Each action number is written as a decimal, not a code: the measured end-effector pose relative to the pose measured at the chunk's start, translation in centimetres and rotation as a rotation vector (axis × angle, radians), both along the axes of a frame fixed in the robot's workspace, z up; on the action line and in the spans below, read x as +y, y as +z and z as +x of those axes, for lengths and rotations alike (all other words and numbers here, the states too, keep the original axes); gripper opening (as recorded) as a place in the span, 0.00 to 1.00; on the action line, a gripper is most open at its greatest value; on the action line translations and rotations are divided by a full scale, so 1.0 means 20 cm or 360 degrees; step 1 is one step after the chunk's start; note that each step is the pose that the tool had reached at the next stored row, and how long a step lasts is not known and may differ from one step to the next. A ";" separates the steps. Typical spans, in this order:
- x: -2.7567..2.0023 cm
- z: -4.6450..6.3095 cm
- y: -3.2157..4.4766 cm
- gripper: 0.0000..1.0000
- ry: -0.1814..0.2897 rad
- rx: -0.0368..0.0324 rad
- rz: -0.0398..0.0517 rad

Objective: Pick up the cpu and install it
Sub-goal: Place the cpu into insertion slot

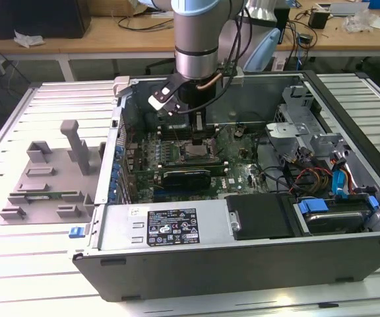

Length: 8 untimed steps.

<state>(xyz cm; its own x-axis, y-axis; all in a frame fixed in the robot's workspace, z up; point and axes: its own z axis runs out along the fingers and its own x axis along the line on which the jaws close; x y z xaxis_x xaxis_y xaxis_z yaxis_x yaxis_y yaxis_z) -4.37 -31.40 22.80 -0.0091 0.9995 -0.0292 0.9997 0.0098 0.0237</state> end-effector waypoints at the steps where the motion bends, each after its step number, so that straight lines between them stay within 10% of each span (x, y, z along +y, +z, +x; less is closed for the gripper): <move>1: 0.000 0.00 0.020 0.11 0.0000 0.0000 -0.0001; 8: 0.000 0.00 0.193 0.11 0.0000 0.0000 -0.0005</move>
